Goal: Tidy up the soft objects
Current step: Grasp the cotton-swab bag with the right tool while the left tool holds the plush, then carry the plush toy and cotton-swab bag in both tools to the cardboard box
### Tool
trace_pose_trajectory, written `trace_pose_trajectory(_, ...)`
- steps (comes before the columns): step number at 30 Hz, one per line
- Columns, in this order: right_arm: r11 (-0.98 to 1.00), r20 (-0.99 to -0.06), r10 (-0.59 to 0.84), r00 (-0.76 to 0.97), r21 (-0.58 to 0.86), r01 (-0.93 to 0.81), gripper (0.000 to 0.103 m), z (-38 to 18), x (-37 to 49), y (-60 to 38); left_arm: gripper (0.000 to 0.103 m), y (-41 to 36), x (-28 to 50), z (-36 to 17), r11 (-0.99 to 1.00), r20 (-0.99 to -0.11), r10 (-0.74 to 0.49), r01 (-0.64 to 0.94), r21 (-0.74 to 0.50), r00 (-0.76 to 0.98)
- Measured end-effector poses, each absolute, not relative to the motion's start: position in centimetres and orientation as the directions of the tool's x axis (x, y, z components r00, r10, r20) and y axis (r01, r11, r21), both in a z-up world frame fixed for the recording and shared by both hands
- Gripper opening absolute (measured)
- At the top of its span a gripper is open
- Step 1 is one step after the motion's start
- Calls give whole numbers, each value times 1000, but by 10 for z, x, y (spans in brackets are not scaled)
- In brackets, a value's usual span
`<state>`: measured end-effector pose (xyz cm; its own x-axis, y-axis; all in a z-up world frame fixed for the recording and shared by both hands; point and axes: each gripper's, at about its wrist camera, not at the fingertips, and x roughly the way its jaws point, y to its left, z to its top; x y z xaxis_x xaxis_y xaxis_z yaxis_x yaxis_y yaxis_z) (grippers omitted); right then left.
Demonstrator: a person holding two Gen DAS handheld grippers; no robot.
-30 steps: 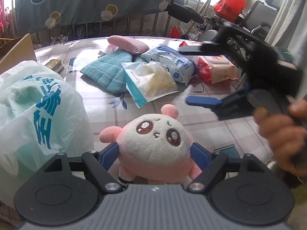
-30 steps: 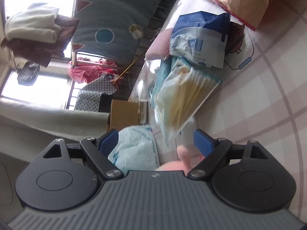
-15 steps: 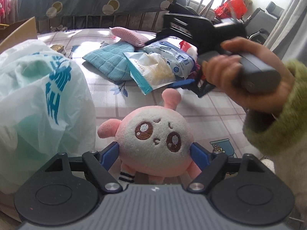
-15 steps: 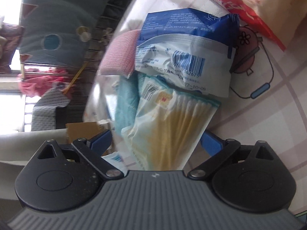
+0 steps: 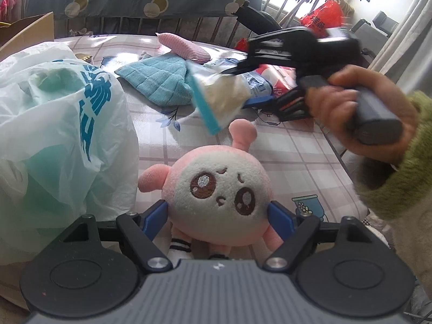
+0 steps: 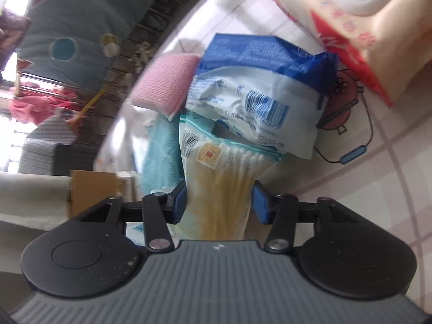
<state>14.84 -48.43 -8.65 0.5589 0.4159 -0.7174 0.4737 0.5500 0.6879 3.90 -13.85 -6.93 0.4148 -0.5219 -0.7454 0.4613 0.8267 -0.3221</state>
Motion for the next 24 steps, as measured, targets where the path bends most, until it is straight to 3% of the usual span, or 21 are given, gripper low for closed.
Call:
trace_pose_trajectory(9,643,-644,464,608,717,269,47,-31,79,-533,81,-141,41,-66,829,-754,-516,458,-320,407)
trace_pose_trajectory(13,755,-708,481,518,634,166,48,-20,44,-544,81,-142,43,-65,827,-756,-521,453,-332,397)
trace_pose_trajectory(20,878,-840,423,340,473,76,51,-60,23,-520,84,-149,48,-66,842,-771,-495,440,-312,401)
trace_pose_trajectory(24,915,-861,378,340,403,1,62,-65,21,-498,87,-157,49,-67,852,-780,-471,439,-283,411)
